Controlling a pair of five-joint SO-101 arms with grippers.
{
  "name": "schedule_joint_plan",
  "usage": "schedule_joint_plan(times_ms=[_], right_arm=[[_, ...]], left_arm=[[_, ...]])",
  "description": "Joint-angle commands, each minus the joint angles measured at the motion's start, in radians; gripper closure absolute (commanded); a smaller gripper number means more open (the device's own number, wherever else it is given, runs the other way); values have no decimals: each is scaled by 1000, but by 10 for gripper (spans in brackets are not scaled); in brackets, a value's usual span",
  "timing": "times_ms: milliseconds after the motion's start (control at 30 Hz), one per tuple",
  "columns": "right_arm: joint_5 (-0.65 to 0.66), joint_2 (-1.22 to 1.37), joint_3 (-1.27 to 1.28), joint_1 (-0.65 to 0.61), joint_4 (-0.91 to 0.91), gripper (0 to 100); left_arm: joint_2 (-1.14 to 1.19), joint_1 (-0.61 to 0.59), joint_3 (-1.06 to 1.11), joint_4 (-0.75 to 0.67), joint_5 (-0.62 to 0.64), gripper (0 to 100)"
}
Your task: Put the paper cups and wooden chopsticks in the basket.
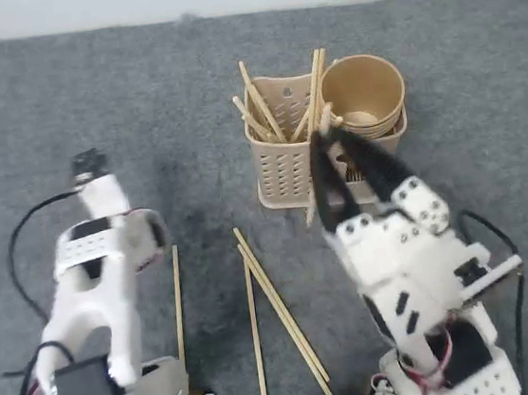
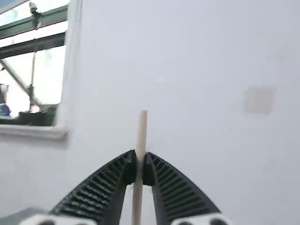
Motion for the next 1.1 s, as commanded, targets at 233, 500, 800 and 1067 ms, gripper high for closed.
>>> schedule_joint_plan(times_ms=[233,500,800,1067], right_arm=[[37,492,-342,157,-443,991],[35,848,-535,156,-507,991],[-117,978,-400,159,-495,811],[-242,690,-310,209,-124,905]], left_arm=[[-44,311,-8,2,140,931],[-232,358,35,-2,143,930],[-302,466,124,-41,236,927],[-242,466,119,-66,293,716]])
